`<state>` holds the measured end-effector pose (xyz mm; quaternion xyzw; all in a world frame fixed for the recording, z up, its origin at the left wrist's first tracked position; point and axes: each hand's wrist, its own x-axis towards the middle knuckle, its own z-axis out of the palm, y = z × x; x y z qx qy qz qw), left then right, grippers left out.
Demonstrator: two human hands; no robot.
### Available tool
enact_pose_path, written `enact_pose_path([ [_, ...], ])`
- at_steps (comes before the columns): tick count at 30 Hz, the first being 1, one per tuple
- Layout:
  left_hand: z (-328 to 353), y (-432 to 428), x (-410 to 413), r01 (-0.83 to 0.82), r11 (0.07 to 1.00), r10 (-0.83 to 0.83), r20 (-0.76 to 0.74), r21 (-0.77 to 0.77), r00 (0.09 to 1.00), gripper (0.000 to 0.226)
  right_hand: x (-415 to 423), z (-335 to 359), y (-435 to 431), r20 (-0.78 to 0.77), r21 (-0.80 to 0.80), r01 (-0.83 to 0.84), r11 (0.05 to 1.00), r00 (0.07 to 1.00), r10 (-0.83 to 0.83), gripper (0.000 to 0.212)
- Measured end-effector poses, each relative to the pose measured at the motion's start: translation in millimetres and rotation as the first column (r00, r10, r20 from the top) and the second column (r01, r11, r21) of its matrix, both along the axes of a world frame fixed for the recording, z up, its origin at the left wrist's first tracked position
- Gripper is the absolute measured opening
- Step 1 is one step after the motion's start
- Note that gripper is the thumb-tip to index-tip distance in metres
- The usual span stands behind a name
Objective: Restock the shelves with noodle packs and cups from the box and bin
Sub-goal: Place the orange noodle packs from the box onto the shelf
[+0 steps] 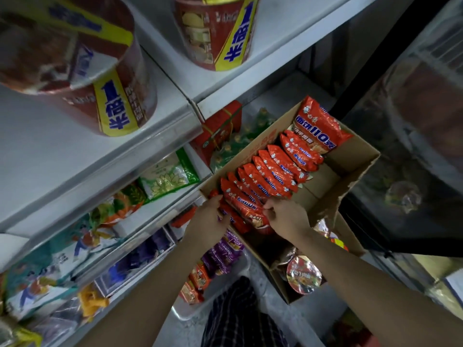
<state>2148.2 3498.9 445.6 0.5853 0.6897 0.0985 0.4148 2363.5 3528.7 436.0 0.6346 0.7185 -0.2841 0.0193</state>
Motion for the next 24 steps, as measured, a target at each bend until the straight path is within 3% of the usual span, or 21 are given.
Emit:
enact_pose_path([
  [2, 20, 5, 2, -0.038, 0.999, 0.040, 0.108, -0.021, 0.993, 0.045, 7, 25, -1, -0.131, -0.014, 0.024, 1.000, 0.991, -0.025, 0.010],
  [7, 71, 13, 11, -0.185, 0.968, 0.241, 0.430, -0.168, 0.870, 0.076, 19, 108, -5, -0.464, -0.136, 0.133, 0.982, 0.867, -0.182, 0.016],
  [9, 102, 9, 14, -0.157, 0.959, 0.260, 0.514, -0.236, 0.817, 0.080, 27, 139, -5, -0.539, -0.203, 0.179, 0.963, 0.800, -0.262, 0.015],
  [12, 140, -3, 13, -0.088, 0.957, 0.250, 0.629, -0.278, 0.736, 0.104, 41, 181, -10, -0.653, -0.300, 0.215, 0.929, 0.664, -0.364, 0.015],
  [19, 206, -49, 7, -0.007, 0.936, 0.264, 0.690, -0.351, 0.674, 0.065, 61, 252, -43, -0.772, -0.415, 0.172, 0.893, 0.453, -0.446, 0.008],
  [24, 248, -93, 0, -0.010, 0.959, 0.199, 0.649, -0.283, 0.734, 0.084, 57, 286, -65, -0.809, -0.423, 0.110, 0.899, 0.401, -0.430, 0.014],
])
